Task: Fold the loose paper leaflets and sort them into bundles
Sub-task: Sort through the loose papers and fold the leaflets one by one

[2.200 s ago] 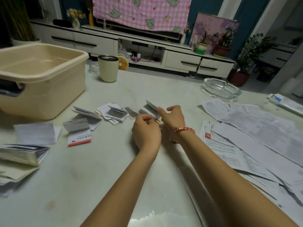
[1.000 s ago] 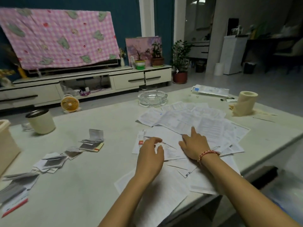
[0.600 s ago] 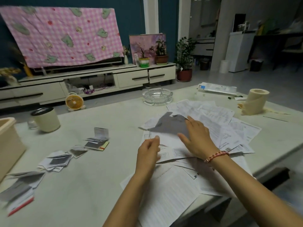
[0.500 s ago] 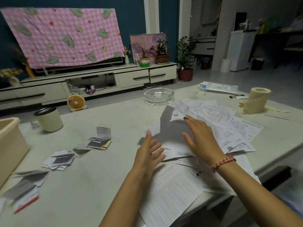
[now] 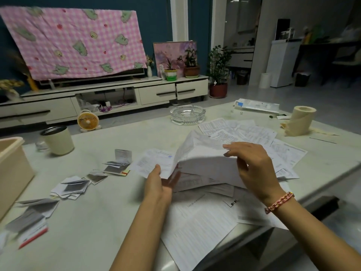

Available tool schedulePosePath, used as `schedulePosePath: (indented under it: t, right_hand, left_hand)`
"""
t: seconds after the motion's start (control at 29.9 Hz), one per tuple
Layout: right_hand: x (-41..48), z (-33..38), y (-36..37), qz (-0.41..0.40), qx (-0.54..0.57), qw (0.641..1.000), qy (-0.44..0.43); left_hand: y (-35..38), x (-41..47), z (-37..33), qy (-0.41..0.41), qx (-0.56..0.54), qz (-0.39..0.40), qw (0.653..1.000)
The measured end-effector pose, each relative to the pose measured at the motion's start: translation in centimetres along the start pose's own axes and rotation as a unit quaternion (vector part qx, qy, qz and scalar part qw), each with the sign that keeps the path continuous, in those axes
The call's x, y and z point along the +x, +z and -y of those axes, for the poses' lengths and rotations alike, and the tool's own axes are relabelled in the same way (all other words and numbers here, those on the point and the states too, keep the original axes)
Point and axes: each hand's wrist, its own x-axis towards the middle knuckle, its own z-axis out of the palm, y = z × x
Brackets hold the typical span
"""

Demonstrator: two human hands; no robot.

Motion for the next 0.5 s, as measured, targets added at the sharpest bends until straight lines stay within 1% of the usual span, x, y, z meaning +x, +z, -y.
schedulePosePath:
  t: [0.1,0.17,0.2,0.23,0.3,0.33,0.37,0.44,0.5]
  right_hand:
    - [0.0,-0.6,0.0,0.019,-0.029,0.999,-0.009]
    - [-0.3,-1.2,0.2,0.059,-0.042,0.997,0.009]
    - [-0.5,-1.3,0.4,0.100,-0.046,0.993,0.032]
    - [-0.5,-1.4,0.6,0.158,-0.039,0.984,0.069]
    - [-0.6,-1.2,0.7,0.283,-0.003,0.946,0.158]
    - [-0.6,-1.2,0.7,0.329,0.015,0.924,0.195]
    - [-0.6,-1.1,0.7,0.357,0.023,0.907,0.223]
    - [-0.6,-0.8,1.0,0.371,0.024,0.893,0.254]
    - [-0.5,-0.6,1.3,0.346,0.034,0.893,0.287]
  left_hand:
    - [-0.1,-0.1,-0.7,0.101,0.042,-0.011,0.994]
    - [-0.3,-0.2,-1.2,0.145,0.075,-0.020,0.986]
    - [-0.4,-0.2,-1.3,0.159,0.092,-0.030,0.983]
    - [-0.6,0.0,-1.3,0.171,0.119,-0.045,0.977]
    - [-1.1,0.4,-1.1,0.188,0.199,-0.076,0.959]
    - [-1.4,0.6,-0.9,0.195,0.237,-0.082,0.948]
    - [-1.6,0.6,-0.8,0.200,0.271,-0.077,0.938]
    - [-1.8,0.5,-0.6,0.211,0.335,-0.045,0.917]
    - [-2.0,0.3,-0.5,0.222,0.389,-0.008,0.894]
